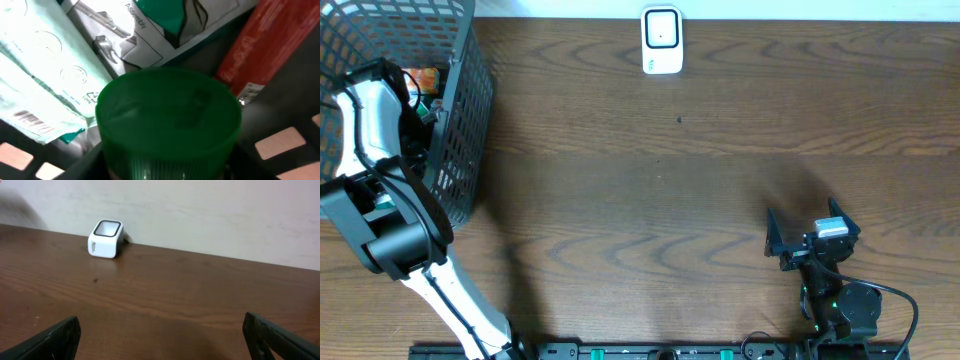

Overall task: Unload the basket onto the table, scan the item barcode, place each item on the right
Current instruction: 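Reach the left gripper into the basket above the green-lidded jar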

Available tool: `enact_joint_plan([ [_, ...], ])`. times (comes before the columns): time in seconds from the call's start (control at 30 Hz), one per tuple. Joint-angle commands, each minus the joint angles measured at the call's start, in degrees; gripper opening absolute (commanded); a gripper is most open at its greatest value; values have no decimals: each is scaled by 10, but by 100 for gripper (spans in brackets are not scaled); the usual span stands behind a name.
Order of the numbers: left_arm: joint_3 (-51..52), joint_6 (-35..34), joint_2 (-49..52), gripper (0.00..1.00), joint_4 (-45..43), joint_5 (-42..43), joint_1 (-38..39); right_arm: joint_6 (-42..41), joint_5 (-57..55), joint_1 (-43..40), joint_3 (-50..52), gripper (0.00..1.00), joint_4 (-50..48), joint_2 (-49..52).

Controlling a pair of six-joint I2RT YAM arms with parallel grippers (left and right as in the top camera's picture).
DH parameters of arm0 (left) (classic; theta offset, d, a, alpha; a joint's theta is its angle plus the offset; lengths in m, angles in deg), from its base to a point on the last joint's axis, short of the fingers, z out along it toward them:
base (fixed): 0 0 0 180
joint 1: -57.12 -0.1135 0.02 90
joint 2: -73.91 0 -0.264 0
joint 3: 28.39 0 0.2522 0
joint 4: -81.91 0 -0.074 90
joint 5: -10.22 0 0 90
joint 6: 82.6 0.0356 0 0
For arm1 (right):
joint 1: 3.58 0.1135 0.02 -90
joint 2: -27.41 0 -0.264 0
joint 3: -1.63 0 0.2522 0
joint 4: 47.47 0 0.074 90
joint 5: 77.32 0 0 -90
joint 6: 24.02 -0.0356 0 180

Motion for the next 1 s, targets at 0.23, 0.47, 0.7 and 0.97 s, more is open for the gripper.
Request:
enact_joint_plan([
  [0.23, -50, -4, -81, 47, -6, -3, -13, -2, -2, 2, 0, 99, 2, -2],
  [0.47, -54, -13, -172, 67, 0, -4, -17, -2, -2, 2, 0, 99, 2, -2],
  [0.7, 32, -19, -171, 78, -17, -5, -16, -2, -2, 2, 0, 99, 2, -2],
  [0.97, 176, -19, -171, 81, -142, -4, -16, -2, -1, 2, 0, 99, 2, -2],
])
